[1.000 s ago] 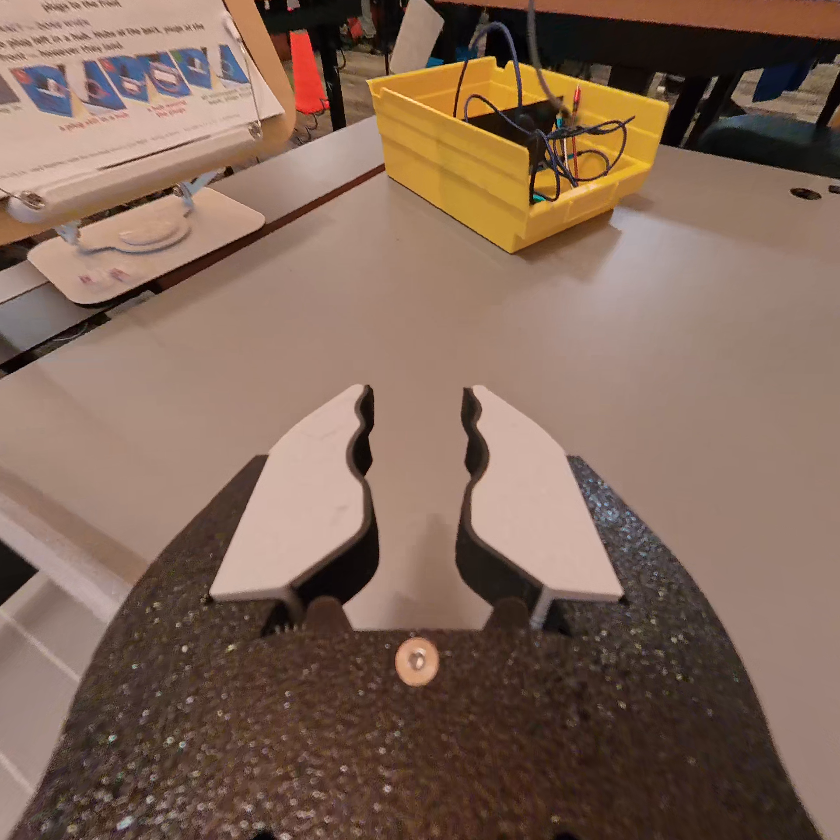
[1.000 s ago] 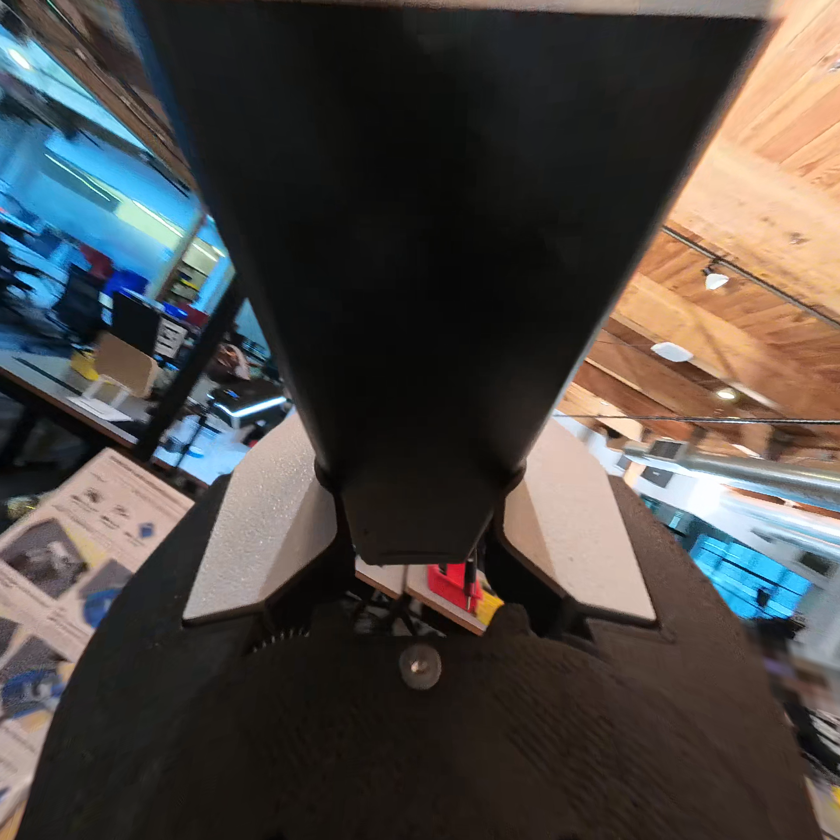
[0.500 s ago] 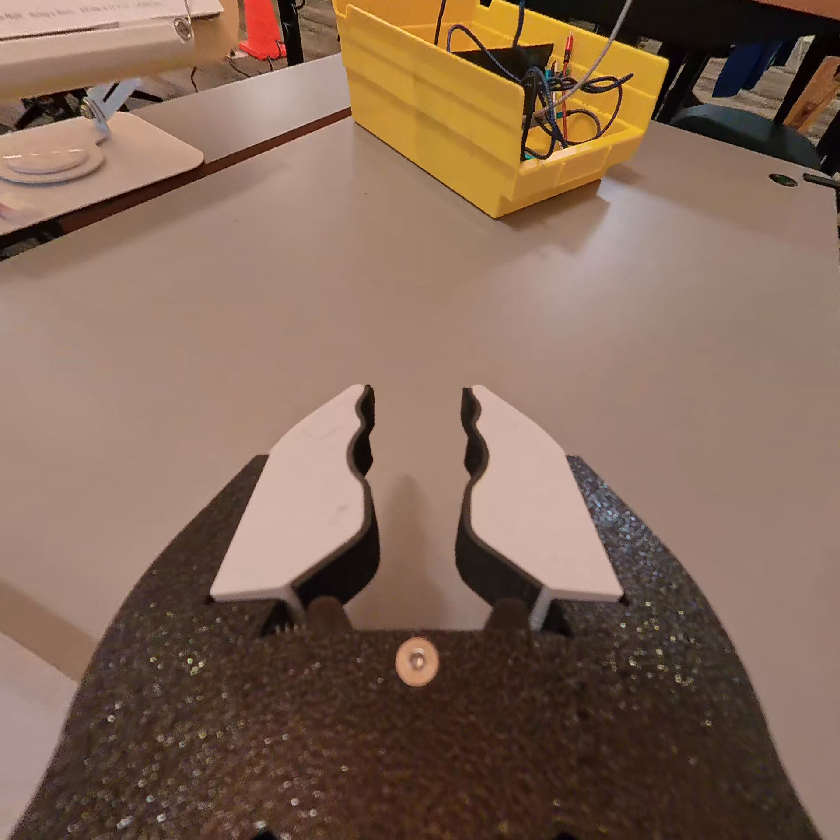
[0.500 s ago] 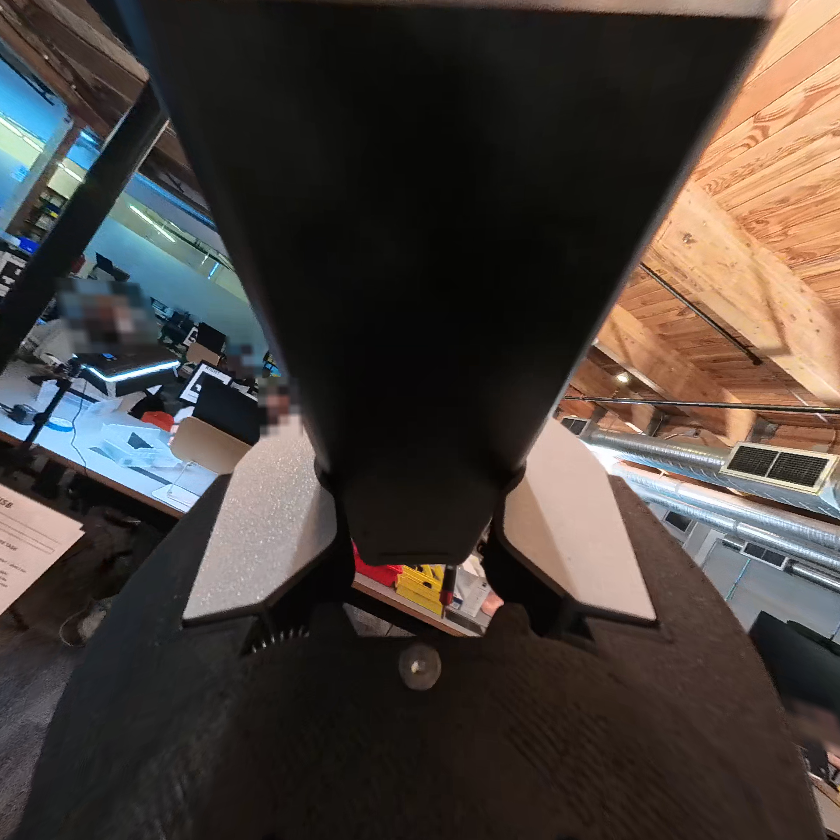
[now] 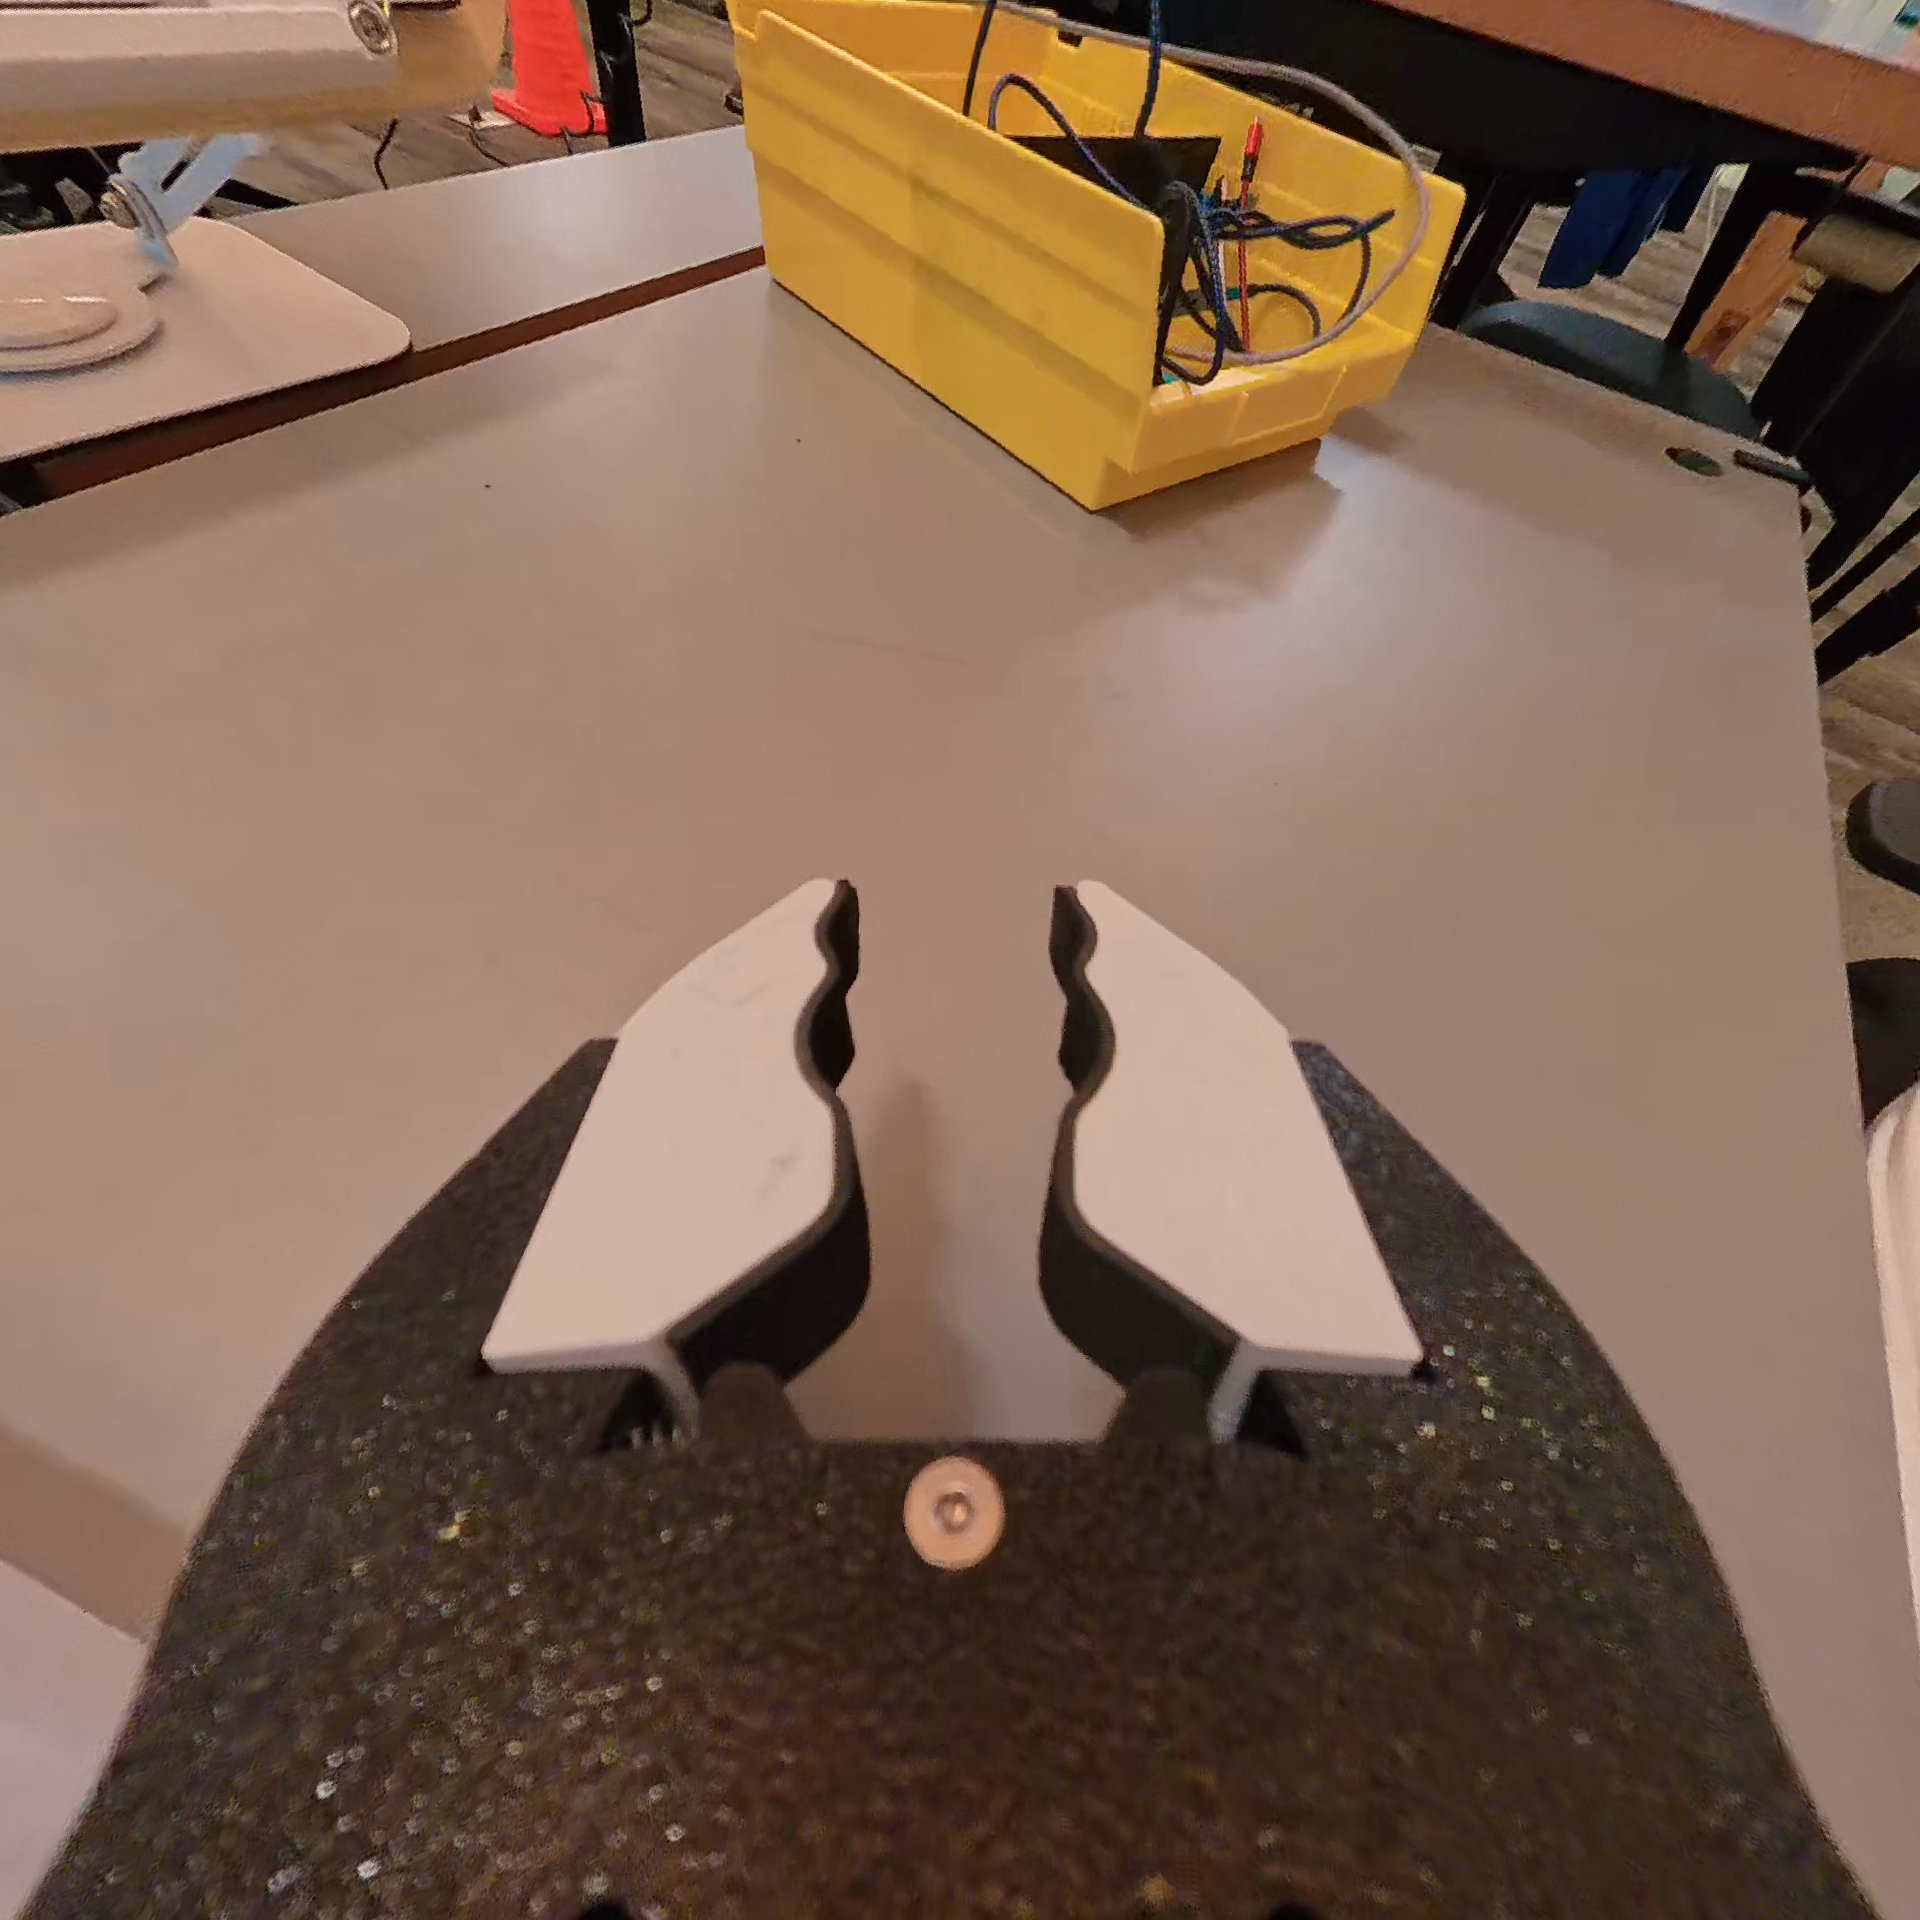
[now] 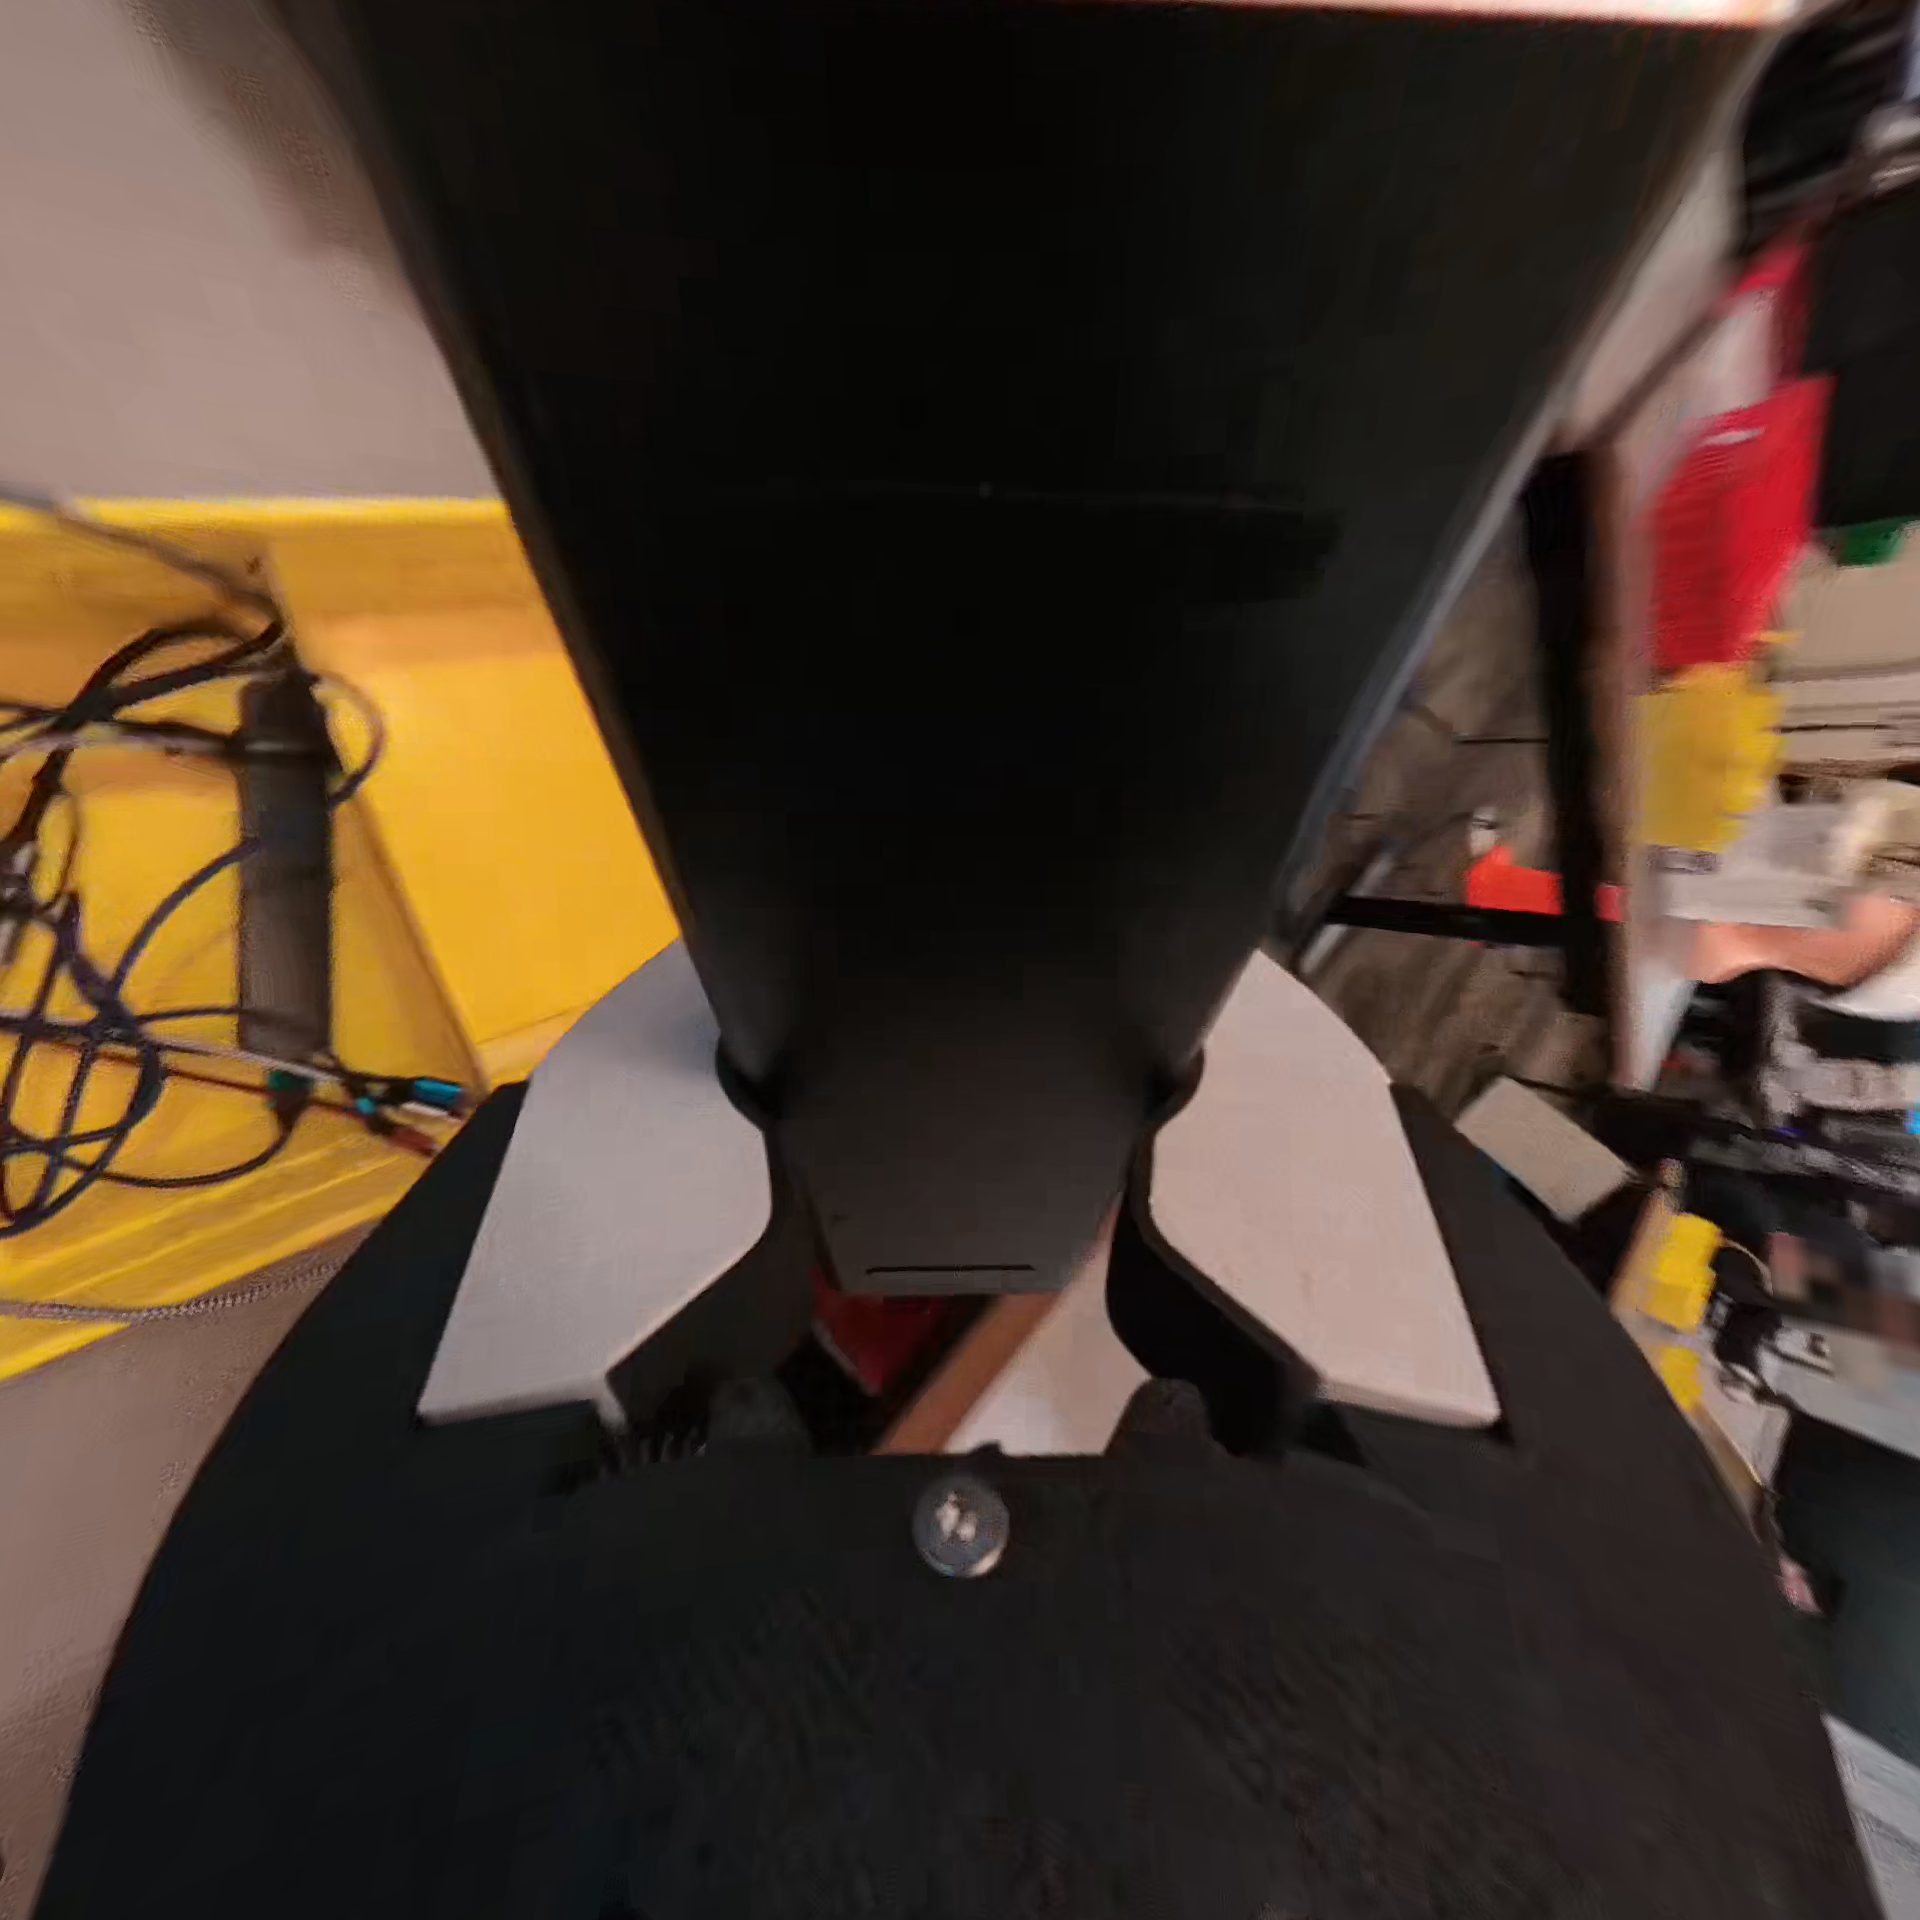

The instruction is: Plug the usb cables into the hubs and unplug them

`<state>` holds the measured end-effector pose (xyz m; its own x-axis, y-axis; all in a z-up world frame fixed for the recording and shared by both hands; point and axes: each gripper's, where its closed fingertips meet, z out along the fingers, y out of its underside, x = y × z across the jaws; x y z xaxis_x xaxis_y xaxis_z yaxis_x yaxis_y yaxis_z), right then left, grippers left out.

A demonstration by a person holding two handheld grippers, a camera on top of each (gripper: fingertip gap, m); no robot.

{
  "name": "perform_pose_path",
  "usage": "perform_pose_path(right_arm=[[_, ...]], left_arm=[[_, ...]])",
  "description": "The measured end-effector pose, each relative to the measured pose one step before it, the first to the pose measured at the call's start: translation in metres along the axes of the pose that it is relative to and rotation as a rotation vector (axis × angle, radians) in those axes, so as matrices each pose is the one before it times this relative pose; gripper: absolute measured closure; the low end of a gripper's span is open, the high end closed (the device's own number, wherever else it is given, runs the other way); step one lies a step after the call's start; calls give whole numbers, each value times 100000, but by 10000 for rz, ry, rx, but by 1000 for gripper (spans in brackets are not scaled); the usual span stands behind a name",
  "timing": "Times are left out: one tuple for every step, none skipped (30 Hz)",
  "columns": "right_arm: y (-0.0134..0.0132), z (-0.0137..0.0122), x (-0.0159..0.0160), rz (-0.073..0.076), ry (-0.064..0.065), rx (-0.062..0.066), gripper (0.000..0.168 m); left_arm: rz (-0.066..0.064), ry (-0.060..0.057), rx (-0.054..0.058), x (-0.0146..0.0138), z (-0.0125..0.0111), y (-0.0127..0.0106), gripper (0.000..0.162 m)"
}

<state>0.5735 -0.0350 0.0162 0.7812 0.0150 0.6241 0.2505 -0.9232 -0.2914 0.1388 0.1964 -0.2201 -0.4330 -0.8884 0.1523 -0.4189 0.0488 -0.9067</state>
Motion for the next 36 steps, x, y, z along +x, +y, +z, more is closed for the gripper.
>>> perform_pose_path(right_arm=[[696, 2626, -2588, -264, -525, -221, 95], [543, 2457, -2239, -217, -511, -252, 96], [329, 2110, -2189, -187, -702, -238, 96], [57, 1804, -1769, -199, -611, -145, 96], [8, 1619, -1009, -158, -242, -184, 96], [2, 1441, -342, -91, 59, -202, 96], [4, 1263, 13, 82, 147, -202, 96], [35, 1092, 106, 208, 76, -192, 96], [128, 962, 160, 284, 43, -261, 96], [170, 852, -65, 285, -83, -280, 96], [243, 807, -538, 256, -371, -310, 96], [297, 743, -552, 99, -332, -273, 96], [335, 536, -301, -108, -111, -211, 96], [366, 88, -99, -180, -5, -165, 93], [238, -383, 193, -66, 95, -3, 91], [154, -858, 289, 123, -3, 142, 91], [-18, -1234, 691, 264, 170, 327, 94], [10, -1494, 606, 217, 92, 360, 92], [122, -1639, 119, 144, -156, 288, 90], [96, -1697, -584, -78, -367, 244, 90], [32, -1611, -1151, -389, -308, 253, 89], [96, -1307, -1501, -582, -140, 171, 91], [250, -891, -2063, -779, -257, 23, 92], [371, -401, -2417, -912, -341, -166, 93], [509, 54, -2413, -1013, -291, -369, 97], [432, 471, -2236, -981, -205, -390, 103], [404, 725, -1924, -889, -177, -424, 109], [450, 898, -1396, -696, -41, -439, 112], [437, 994, -1229, -401, -155, -388, 118], [470, 919, -1201, -207, -354, -365, 122], [198, 825, -834, 52, -248, -169, 122], [-153, 625, -771, 287, -332, 102, 119], [-509, 403, -509, 465, -322, 329, 110], [-822, 231, -256, 492, -178, 513, 104], [-770, 167, -12, 429, 29, 472, 106], [-383, 179, 100, 396, 161, 220, 106]], left_arm=[[-42, 38, 18, 47, 32, -27, 127], [-5, 24, -11, 75, 44, -1, 127], [33, 5, -39, 88, 48, 14, 127], [80, -7, -57, 93, 38, 34, 127], [94, -18, -59, 73, 54, 60, 127], [59, -14, -51, 50, 76, 66, 127], [12, 17, -35, 51, 124, 72, 127], [-17, 51, -21, 81, 162, 68, 127], [-29, 73, -21, 97, 185, 110, 127], [-42, 72, -41, 85, 211, 158, 127], [-44, 60, -64, 78, 200, 208, 127], [-27, 64, -77, 106, 181, 190, 127], [-2, 75, -73, 159, 155, 141, 127], [27, 80, -60, 196, 129, 93, 127], [55, 74, -56, 202, 90, 70, 127], [73, 55, -73, 154, 58, 109, 127], [70, 26, -80, 85, 36, 143, 127], [41, 5, -63, 4, 41, 145, 127], [-2, 21, -46, -18, 46, 147, 127], [-43, 61, -31, 10, 46, 124, 127], [-76, 63, -6, -15, 33, 97, 127], [-102, 32, 14, -52, 5, 43, 127], [-89, 17, 32, -56, -12, -30, 127], [-58, 36, 36, -29, -16, -50, 127], [-36, 62, 19, 42, -17, -23, 127], [-19, 58, 25, 44, -22, -23, 127], [-17, 33, 44, 33, -26, -56, 127], [-27, 34, 50, 35, -30, -50, 127], [-30, 63, 44, 75, -15, -53, 127], [-33, 64, 37, 84, -11, -35, 127], [-30, 36, 37, 58, -29, -36, 127], [-20, 19, 34, 24, -39, -18, 127], [-39, 23, 30, 8, -28, -17, 127], [-76, 39, 13, 34, -28, 5, 127], [-87, 59, -18, 58, -18, 60, 127], [-62, 85, -42, 119, 6, 84, 127]])
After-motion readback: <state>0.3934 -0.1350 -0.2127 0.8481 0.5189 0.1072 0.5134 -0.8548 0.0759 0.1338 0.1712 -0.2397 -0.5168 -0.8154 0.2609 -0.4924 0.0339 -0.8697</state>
